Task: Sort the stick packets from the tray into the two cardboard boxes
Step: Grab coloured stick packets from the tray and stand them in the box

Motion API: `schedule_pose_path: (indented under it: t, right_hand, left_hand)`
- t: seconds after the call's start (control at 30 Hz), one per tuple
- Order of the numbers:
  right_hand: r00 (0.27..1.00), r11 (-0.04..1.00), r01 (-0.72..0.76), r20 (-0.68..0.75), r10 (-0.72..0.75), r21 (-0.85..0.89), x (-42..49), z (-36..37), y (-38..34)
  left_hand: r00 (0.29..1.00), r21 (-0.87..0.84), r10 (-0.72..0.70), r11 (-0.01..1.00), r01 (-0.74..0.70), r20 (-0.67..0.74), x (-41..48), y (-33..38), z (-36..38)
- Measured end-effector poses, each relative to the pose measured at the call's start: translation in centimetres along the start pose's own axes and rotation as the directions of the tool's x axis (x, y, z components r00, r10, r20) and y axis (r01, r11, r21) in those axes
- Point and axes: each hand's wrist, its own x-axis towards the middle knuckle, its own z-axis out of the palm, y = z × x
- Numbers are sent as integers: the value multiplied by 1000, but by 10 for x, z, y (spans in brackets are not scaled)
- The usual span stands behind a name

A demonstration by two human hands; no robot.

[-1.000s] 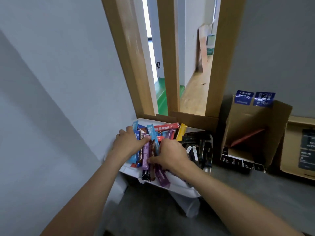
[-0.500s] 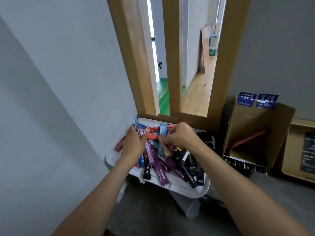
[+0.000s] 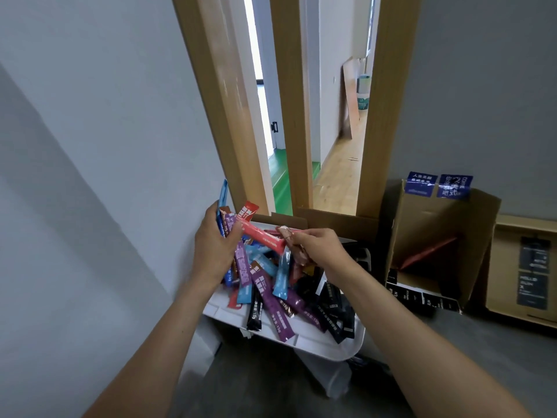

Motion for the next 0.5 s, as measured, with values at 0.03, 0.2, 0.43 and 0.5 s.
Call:
schedule_pose_path:
  t: [0.03,0.2,0.43,0.5]
  right_hand:
    - [1000,999,-17,0,17,28,-1,-2,0]
    - [997,983,61,34,-68,172,-16,-8,4]
    - [990,903,126,-1,-138,411,-53,-55,12]
    - [991,868,125,-20,-132,480,-65,-73,16]
  left_hand:
    - [1000,0,25,1000,-25,-8,0,4,-3]
    - [985,-13,170,985,-170,-2,1,38,-8]
    - [951,-181,280,950,-255,129,-13,99,27]
    - [928,-218,319,936,-277,192,-20,113,45]
